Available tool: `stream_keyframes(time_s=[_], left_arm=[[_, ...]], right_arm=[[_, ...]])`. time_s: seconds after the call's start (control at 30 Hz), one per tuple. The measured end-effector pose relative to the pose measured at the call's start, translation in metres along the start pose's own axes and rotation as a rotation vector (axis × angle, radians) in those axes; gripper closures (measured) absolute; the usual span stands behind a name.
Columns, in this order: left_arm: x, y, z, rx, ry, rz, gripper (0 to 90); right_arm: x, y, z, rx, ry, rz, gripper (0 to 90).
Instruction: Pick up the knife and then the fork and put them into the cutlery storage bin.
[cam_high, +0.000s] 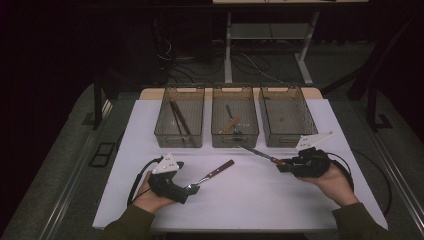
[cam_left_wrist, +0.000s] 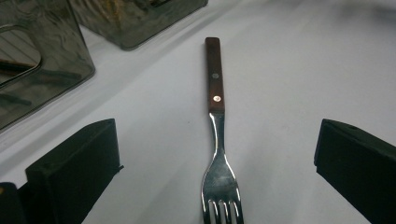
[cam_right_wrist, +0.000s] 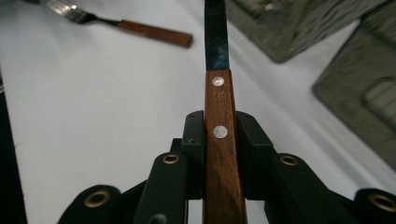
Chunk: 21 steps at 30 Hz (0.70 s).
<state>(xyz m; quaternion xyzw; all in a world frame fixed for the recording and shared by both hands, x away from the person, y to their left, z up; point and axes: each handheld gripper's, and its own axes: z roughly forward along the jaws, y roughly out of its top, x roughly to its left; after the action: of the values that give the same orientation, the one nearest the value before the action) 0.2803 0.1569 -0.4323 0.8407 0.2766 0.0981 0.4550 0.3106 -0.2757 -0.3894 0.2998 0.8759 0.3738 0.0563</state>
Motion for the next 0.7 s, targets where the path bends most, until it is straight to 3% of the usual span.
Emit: stream_keyframes(time_s=[0.3, 0.4, 0.7], left_arm=[[0.001, 0.000, 0.000, -0.004, -0.005, -0.013, 0.6], [0.001, 0.000, 0.000, -0.001, -0.018, -0.012, 0.3], [0.000, 0.000, -0.001, -0.015, -0.013, -0.017, 0.0]], right_arm=[[-0.022, 0.011, -0.022, -0.089, -0.081, 0.093, 74.8], [-0.032, 0.012, -0.027, -0.106, -0.123, 0.128, 74.8], [-0.058, 0.019, -0.036, -0.143, -0.187, 0.200, 74.7]])
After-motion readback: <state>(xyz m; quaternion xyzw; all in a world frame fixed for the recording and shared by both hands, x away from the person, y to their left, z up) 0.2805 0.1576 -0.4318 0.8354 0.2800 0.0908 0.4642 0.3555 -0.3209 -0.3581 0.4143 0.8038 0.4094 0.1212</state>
